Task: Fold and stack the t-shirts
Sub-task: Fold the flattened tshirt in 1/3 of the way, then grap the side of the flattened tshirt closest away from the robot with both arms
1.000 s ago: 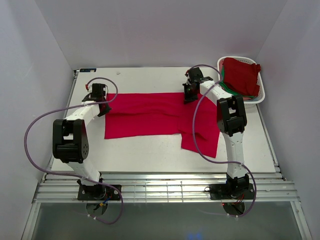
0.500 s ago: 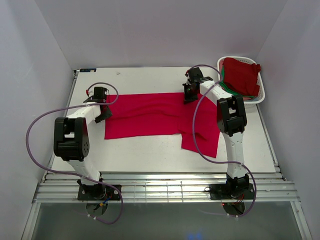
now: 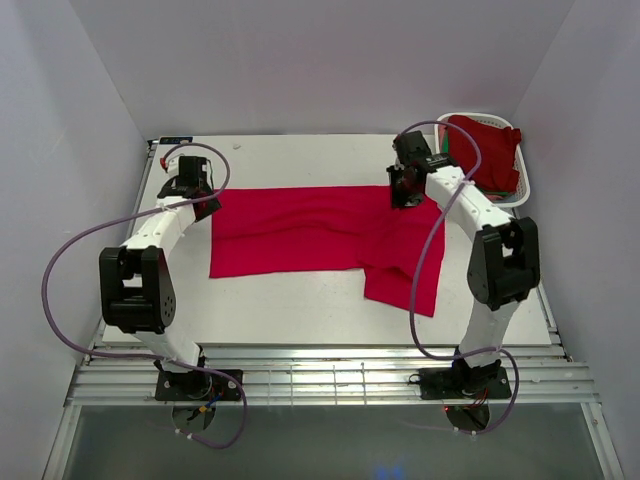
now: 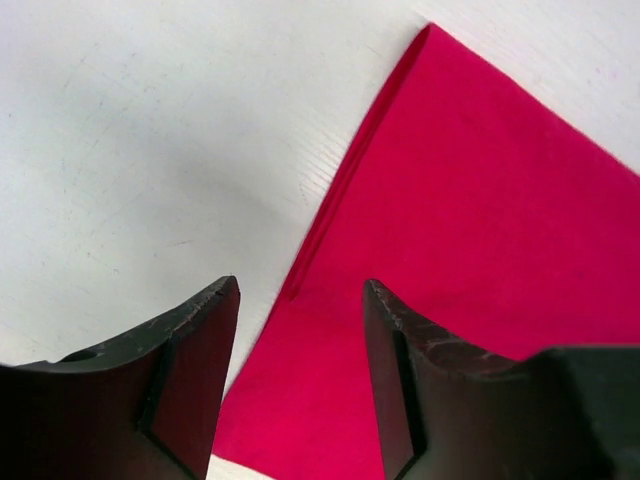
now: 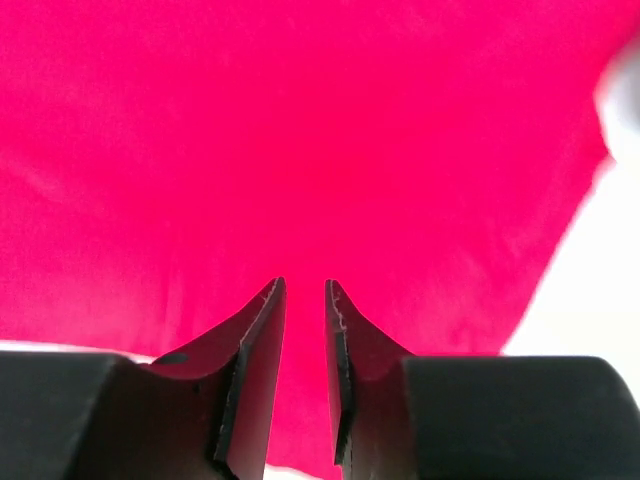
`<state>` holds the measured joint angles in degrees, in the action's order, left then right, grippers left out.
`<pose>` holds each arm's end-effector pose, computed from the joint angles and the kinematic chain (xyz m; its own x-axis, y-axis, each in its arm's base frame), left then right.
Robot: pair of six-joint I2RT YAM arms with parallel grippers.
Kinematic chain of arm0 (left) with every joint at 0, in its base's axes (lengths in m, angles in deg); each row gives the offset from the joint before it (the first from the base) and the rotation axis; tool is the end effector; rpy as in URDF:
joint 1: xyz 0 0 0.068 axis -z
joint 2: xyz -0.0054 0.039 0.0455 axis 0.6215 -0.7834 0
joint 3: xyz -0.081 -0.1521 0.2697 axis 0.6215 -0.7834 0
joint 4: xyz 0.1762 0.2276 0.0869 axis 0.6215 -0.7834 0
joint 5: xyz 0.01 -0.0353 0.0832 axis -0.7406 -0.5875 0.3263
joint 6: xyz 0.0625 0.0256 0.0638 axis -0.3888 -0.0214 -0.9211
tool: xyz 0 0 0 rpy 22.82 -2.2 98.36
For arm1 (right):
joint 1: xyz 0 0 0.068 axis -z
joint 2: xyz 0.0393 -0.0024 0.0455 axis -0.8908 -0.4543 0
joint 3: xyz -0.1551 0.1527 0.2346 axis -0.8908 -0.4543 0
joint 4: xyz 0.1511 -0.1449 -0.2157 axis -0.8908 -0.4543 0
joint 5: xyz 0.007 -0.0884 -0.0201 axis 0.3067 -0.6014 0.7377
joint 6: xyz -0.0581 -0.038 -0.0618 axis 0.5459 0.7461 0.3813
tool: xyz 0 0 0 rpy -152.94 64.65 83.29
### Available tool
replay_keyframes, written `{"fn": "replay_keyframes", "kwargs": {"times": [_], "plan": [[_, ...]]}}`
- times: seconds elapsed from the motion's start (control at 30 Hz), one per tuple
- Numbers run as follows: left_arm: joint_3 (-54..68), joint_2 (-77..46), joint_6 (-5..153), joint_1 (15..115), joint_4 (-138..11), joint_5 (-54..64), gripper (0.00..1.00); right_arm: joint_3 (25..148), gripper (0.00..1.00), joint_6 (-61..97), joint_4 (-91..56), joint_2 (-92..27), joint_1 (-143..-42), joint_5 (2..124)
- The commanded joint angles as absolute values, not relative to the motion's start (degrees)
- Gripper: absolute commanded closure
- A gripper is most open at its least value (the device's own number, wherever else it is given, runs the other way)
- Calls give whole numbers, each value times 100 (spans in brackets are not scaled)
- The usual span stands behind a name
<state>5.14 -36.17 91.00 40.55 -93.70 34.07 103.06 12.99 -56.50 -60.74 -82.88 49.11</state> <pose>0.4266 0.0143 0.2322 -0.6242 -0.4214 -0.6578 -0.5401 0.8412 -0.0264 0.4748 0.1618 0.2507 -0.8262 -0.0811 -0.5576 -0.1116 0.9935 0.0209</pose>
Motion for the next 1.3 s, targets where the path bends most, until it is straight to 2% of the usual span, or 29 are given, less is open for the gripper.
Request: {"fn": "replay_keyframes", "kwargs": {"times": [0.0, 0.07, 0.1, 0.13, 0.17, 0.27, 0.47, 0.77, 1.27], "plan": [[340, -3221, 9052, 4176, -9408, 3146, 38, 9709, 71, 1057, -6254, -5358, -8346, 4568], [173, -3125, 9052, 4237, -9548, 3075, 41, 9365, 71, 847, -6483, -4947, -8459, 4533], [-11, -3011, 9052, 4255, -9610, 3057, 38, 9189, 70, 785, -6544, -4813, -8512, 4516], [-91, -2975, 9087, 4255, -9784, 3005, 27, 8848, 67, 697, -6675, -4664, -8687, 4376], [-170, -2931, 9122, 4255, -9899, 2978, 23, 8670, 65, 496, -6746, -4393, -8784, 4288], [-574, -2677, 9254, 4247, -10111, 2776, 18, 8037, 61, 92, -7018, -3918, -9118, 4059], [-1260, -2403, 9509, 4264, -10173, 2671, 16, 6887, 60, -753, -7081, -3249, -9514, 4006], [-1858, -2386, 9527, 4256, -9936, 2626, 16, 6138, 60, -1298, -7424, -2546, -9629, 3865], [-1709, -2227, 9395, 4264, -9355, 2714, 16, 5373, 60, -1536, -6993, -2703, -9629, 3944]]}}
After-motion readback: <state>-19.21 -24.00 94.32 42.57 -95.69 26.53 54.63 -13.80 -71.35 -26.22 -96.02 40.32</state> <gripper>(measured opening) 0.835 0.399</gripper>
